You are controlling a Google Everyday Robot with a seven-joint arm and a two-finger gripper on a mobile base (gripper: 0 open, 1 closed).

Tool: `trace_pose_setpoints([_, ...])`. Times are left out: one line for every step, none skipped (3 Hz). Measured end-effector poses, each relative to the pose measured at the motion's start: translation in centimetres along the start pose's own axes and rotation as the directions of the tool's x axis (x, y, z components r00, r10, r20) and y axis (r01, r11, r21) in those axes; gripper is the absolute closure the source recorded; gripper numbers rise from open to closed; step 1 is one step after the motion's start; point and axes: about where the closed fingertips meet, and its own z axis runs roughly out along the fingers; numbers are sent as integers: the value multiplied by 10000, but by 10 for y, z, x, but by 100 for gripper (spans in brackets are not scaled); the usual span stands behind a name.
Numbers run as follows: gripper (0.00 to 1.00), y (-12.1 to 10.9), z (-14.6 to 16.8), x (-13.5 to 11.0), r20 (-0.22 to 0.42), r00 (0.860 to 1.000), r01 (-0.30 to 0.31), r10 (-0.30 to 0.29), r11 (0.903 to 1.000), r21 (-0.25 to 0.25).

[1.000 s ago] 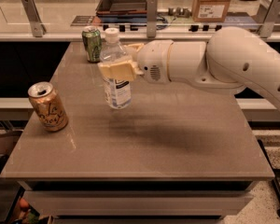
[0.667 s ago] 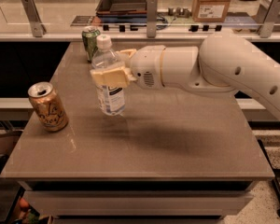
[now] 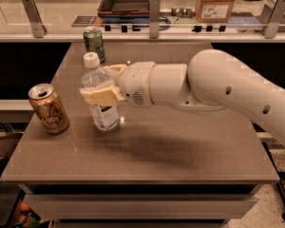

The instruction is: Move blue plastic bottle near orange can

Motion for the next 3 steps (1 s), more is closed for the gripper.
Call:
trace_pose_setpoints([100, 22, 12, 11, -93, 9990, 433, -435, 9990, -143])
trace_pose_setpoints([82, 22, 12, 8, -97, 9989, 452, -454, 9989, -151])
trace_pose_setpoints([59, 22, 11, 7, -97, 9989, 453, -454, 9989, -151])
